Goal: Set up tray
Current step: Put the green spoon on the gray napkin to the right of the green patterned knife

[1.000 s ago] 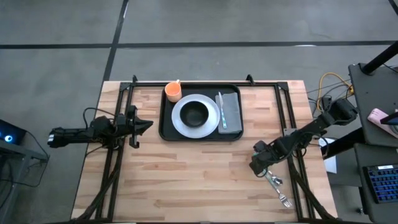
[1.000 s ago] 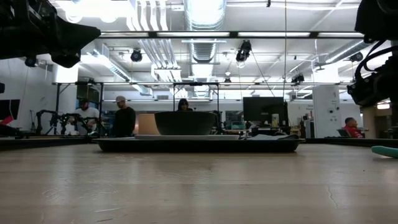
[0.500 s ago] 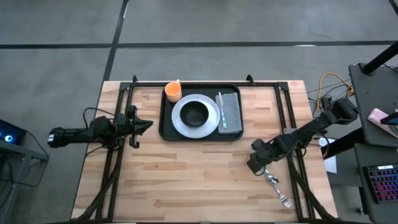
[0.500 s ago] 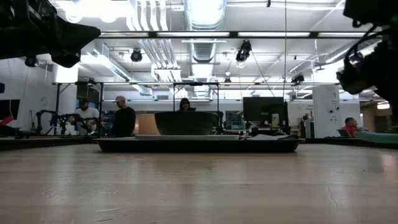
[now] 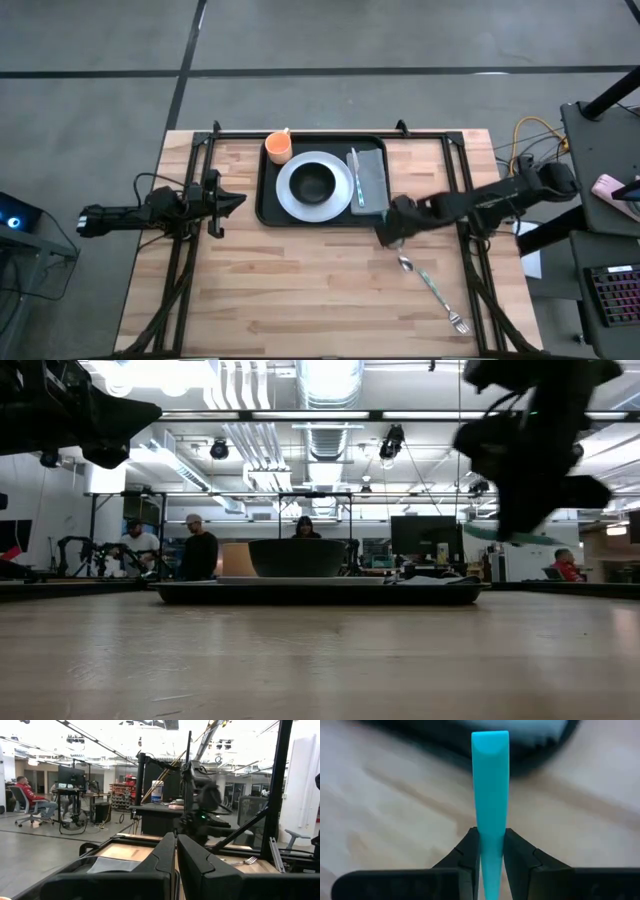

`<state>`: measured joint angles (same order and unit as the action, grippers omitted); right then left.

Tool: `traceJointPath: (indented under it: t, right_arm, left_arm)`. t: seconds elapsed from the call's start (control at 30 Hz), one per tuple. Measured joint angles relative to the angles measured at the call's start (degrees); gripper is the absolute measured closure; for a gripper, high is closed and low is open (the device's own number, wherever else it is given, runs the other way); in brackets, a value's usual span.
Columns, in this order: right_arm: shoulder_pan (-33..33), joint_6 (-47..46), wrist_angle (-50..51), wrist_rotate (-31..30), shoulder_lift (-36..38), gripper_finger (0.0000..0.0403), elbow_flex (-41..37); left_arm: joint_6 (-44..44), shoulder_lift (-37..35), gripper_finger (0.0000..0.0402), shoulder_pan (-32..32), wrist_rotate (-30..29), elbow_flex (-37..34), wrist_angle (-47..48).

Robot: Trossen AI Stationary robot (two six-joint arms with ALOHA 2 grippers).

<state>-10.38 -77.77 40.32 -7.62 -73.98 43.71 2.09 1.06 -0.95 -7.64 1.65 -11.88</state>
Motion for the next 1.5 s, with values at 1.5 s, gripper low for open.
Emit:
traceJointPath:
  t: [1.5]
  right_arm:
    - [44.2,29.5,-1.9,10.7,-34.6,0.0349,29.8]
  left_arm:
    - [0.0,0.0,0.0401,0.0,0.0,0.0,-0.8]
